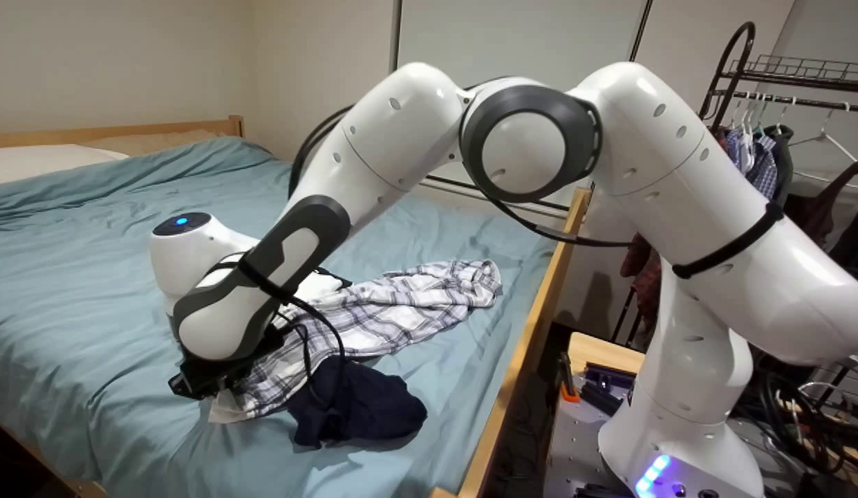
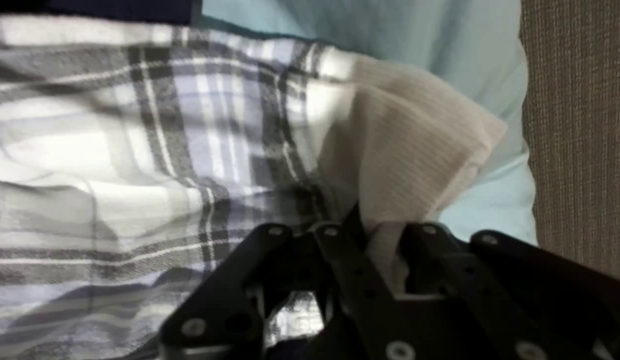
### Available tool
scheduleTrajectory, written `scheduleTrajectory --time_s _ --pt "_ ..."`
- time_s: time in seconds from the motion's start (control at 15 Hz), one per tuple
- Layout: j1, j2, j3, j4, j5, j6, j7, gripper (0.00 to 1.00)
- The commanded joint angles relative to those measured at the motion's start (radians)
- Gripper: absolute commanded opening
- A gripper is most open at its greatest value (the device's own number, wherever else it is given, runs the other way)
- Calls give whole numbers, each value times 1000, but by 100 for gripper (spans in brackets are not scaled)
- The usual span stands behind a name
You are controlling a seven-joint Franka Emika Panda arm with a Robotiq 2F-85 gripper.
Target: Fold the checked trousers
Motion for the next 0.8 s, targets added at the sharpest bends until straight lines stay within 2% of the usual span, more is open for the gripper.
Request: scheduleTrajectory --time_s 0.0,0.07,0.27,0.4,0.53,0.73 --pt "50 -184 -74 -232 -25 86 107 6" --pt "57 -215 -84 -274 -30 116 127 6" --pt "39 -301 -84 -398 -43 216 73 6" --pt "0 -301 -57 -402 -31 258 1 6" --pt "-61 -261 0 -362 -1 318 -123 6" --pt "-161 -141 114 -228 65 379 -339 6"
